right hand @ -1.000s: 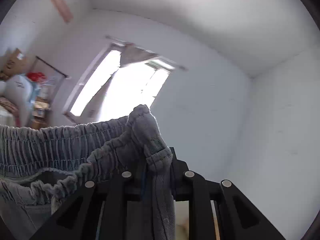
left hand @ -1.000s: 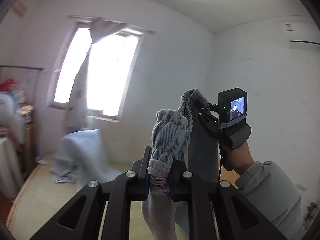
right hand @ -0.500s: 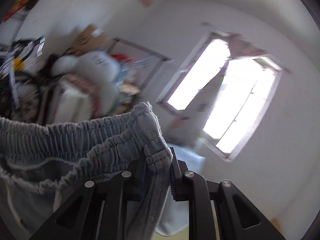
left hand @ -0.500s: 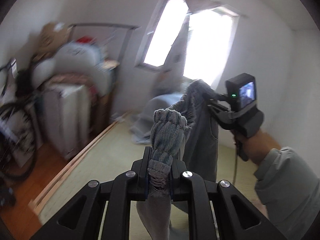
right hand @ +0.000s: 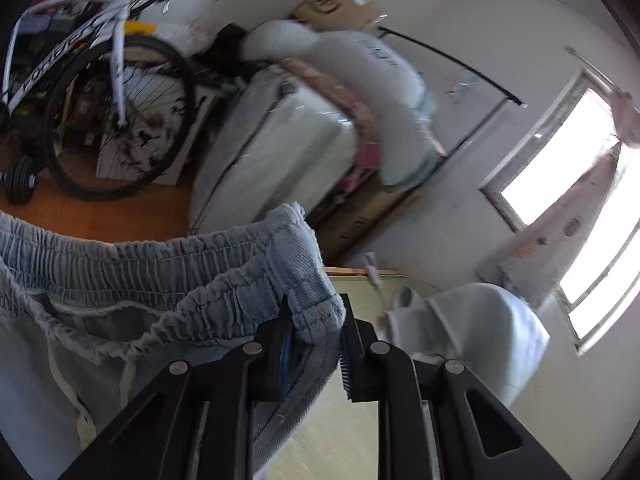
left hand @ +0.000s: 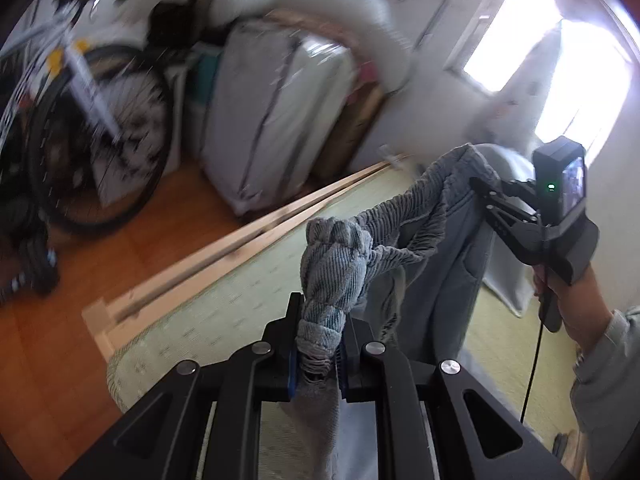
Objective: Fold clothes
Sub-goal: 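Lower the sweatpants onto the mat and open both grippers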
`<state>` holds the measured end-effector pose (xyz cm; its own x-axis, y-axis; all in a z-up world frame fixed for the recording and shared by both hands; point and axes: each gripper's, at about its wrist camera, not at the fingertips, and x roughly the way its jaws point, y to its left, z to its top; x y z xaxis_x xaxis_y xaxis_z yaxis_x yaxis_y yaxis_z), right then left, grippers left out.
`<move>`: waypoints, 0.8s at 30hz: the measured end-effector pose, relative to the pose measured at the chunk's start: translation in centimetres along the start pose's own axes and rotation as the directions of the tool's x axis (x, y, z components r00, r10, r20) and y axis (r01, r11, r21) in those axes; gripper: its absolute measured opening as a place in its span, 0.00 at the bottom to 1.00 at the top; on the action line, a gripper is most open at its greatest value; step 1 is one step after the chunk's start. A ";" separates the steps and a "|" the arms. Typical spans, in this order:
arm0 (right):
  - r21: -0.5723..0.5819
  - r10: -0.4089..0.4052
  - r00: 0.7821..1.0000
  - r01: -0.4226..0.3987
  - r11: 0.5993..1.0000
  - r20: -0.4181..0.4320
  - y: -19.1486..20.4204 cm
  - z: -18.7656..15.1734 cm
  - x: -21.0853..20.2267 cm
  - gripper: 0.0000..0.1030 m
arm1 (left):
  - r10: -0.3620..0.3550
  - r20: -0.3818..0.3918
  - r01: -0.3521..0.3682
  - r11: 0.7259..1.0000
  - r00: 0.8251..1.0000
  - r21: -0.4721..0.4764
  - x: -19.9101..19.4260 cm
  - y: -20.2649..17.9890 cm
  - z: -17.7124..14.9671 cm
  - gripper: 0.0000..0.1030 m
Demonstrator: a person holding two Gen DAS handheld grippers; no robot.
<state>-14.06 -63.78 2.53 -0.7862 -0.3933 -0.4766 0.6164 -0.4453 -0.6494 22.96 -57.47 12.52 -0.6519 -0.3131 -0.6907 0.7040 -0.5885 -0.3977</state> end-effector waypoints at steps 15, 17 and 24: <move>-0.022 0.048 0.999 -0.048 0.999 0.020 2.2 -0.3 -2.5 0.72 | 0.107 -0.075 -0.112 0.992 0.991 -0.066 4.7 7.8 -3.4 0.14; -0.005 0.061 0.997 -0.060 0.998 0.042 0.4 -1.3 -6.0 0.73 | 0.119 -0.068 -0.124 0.990 0.991 -0.070 4.1 8.4 -3.8 0.14; 0.096 0.047 0.996 -0.055 0.994 0.080 -6.7 -8.8 -18.5 0.82 | 0.127 -0.030 -0.129 0.988 0.991 -0.081 -0.3 9.3 -4.9 0.15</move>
<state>-4.07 -46.45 10.50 -0.7503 -0.4772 -0.4576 0.6599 -0.4982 -0.5624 31.07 -59.18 6.13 -0.5482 -0.3625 -0.7537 0.8028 -0.4806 -0.3528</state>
